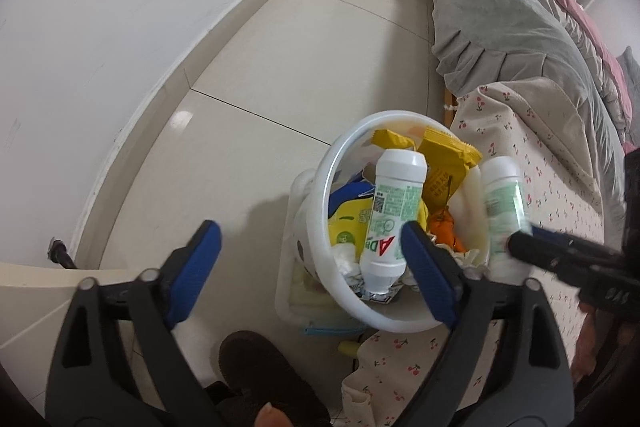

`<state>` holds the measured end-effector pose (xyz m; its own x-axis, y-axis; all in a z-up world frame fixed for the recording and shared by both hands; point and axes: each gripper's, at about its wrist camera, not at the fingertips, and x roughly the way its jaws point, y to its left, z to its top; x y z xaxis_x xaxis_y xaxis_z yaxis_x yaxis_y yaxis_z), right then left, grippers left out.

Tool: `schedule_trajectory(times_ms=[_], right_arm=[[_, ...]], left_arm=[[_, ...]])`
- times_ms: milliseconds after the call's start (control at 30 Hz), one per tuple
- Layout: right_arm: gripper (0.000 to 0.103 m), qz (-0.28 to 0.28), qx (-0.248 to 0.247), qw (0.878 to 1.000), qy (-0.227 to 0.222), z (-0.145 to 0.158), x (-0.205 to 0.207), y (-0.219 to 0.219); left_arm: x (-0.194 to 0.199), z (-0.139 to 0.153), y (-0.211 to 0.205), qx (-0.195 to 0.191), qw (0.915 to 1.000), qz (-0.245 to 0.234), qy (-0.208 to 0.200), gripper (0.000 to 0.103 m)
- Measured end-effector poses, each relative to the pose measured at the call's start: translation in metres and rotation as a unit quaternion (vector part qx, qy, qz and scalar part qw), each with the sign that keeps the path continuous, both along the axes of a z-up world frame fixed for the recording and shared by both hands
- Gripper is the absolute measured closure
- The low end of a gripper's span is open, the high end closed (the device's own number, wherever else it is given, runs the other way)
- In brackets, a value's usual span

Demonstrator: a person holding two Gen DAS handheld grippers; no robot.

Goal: Collect trash

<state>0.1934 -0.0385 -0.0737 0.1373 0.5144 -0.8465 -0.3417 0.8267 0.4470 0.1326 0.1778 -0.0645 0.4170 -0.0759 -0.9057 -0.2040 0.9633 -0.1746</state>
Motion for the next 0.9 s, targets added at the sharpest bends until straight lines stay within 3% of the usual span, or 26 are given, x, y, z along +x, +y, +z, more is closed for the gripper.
schedule_trajectory(times_ms=[67,200,400,533,900], right_arm=[[0.04,-0.005,-0.002,1.0,-0.014,0.006,-0.002,-0.001],[0.039,-0.017,-0.013,0.999,-0.035,0.019,-0.004,-0.014],[0.034,-0.046,-0.053,0.992,-0.107,0.064,-0.03,-0.048],[0.031,-0.096,-0.069,0.987,-0.107,0.081,-0.051,-0.078],[0.018,-0.179,-0.099,0.96,-0.192,0.117,-0.174,-0.151]], left_arm=[[-0.001,0.001,-0.002,0.004,1.0,-0.003,0.0,0.004],[-0.007,0.005,-0.007,-0.001,0.9999,-0.015,-0.002,0.004],[-0.029,0.024,-0.03,0.001,0.9988,-0.043,-0.024,0.003],[-0.051,0.039,-0.056,0.009,0.997,-0.066,-0.04,0.003],[-0.108,0.063,-0.13,0.027,0.9875,-0.127,-0.09,0.003]])
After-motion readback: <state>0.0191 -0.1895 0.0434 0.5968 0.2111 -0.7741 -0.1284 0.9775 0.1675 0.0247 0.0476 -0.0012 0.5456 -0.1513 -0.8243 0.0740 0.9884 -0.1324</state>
